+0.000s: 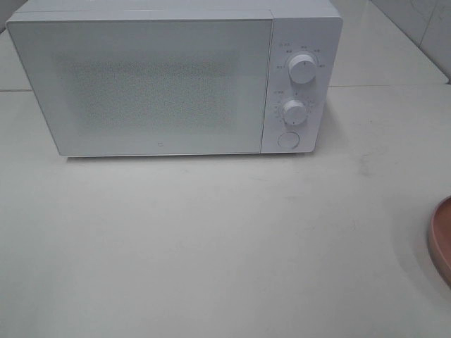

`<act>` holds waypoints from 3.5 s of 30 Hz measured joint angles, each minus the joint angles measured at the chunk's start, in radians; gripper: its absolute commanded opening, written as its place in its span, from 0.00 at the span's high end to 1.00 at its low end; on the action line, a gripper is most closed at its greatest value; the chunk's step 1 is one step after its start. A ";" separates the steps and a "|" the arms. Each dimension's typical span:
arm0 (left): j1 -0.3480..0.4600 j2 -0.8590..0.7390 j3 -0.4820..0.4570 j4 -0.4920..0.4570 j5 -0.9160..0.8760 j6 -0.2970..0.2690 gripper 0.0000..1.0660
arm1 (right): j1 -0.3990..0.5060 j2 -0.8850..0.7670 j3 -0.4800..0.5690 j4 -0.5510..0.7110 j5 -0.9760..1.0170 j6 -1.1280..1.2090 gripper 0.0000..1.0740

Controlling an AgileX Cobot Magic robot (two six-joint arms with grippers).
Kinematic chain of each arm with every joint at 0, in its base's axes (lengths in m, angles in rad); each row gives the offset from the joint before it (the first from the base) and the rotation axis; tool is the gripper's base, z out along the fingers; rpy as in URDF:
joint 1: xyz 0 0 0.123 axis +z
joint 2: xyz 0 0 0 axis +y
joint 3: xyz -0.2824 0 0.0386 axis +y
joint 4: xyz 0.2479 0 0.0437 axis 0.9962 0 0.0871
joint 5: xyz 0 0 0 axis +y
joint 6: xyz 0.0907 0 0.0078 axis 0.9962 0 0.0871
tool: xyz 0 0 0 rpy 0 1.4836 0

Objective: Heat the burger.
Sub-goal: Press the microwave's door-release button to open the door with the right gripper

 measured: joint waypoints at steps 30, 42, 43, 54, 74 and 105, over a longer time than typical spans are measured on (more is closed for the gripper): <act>0.000 0.000 0.000 0.000 0.000 0.000 0.06 | 0.000 0.149 -0.020 0.002 -0.129 0.000 0.32; 0.000 0.000 0.000 0.000 0.000 0.000 0.06 | 0.000 0.300 -0.018 0.002 -0.293 0.000 0.32; 0.000 0.000 0.000 0.000 0.000 0.000 0.06 | 0.000 0.329 -0.016 0.002 -0.320 0.000 0.32; 0.000 0.000 0.000 0.000 0.000 0.000 0.06 | 0.000 0.498 -0.005 0.002 -0.478 0.000 0.32; 0.000 0.000 0.000 0.000 0.000 0.000 0.06 | 0.000 0.823 -0.005 0.002 -0.811 0.000 0.32; 0.000 0.000 0.000 0.000 0.000 0.000 0.06 | 0.097 1.267 0.129 0.212 -1.504 -0.170 0.32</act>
